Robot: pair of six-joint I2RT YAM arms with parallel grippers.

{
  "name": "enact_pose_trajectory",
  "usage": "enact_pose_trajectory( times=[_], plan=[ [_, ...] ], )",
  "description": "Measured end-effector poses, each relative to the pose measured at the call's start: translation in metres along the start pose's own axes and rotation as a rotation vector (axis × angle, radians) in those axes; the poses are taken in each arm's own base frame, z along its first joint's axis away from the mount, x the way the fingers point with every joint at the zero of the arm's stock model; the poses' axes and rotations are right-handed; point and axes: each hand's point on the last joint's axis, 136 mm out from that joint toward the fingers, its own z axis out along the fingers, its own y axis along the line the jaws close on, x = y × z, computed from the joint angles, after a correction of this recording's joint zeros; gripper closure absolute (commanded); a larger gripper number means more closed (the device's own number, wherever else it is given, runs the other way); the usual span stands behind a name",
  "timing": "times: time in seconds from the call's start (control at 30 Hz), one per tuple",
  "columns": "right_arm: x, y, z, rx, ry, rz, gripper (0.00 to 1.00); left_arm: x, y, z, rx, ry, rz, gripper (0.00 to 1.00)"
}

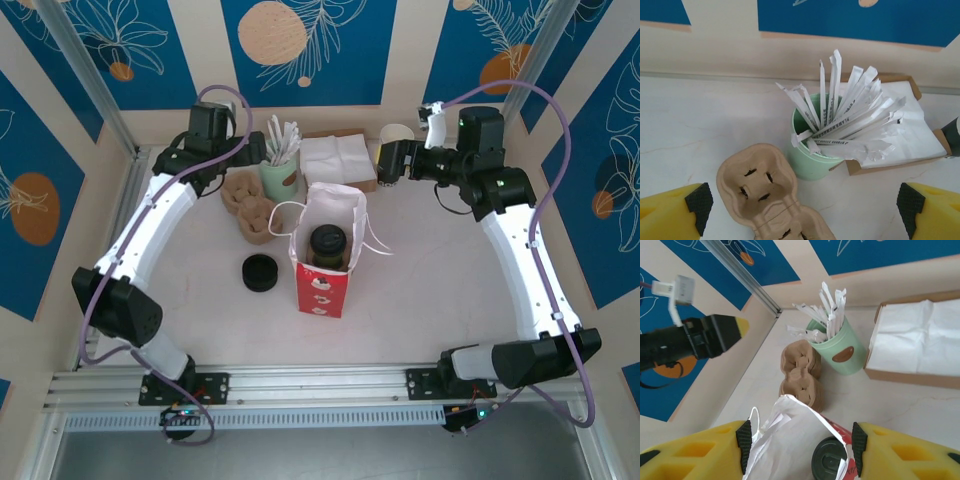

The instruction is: Pack the takeout coffee

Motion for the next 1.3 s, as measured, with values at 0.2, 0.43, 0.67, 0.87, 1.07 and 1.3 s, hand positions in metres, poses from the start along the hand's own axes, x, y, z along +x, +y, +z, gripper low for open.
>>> enact_pose_trajectory(
  times=[0.2, 0.43, 0.67, 0.87, 1.07, 1.3],
  plan=[
    [0.01, -0.008, 0.005, -0.01, 0.006, -0.003, 0.46, 0.006, 0.011, 0.04, 0.01, 0.057, -0.04, 0.17],
    [0.026, -0.013, 0.012, -0.029, 0.048, 0.021, 0.49, 0.019, 0.026, 0.077, 0.022, 0.124, -0.118, 0.23],
    [0.037, -0.016, 0.012, -0.032, 0.055, 0.03, 0.49, 0.009, 0.018, 0.091, 0.051, 0.116, -0.157, 0.34],
    [0.045, -0.021, 0.014, -0.019, 0.063, 0.037, 0.5, 0.002, 0.016, 0.101, 0.054, 0.105, -0.179, 0.42],
    [0.043, -0.024, 0.013, 0.0, 0.054, 0.034, 0.5, 0.01, 0.017, 0.113, 0.043, 0.13, -0.2, 0.49],
    [0.044, -0.027, 0.013, 0.014, 0.052, 0.036, 0.5, 0.019, 0.019, 0.123, 0.034, 0.155, -0.209, 0.59]
  ],
)
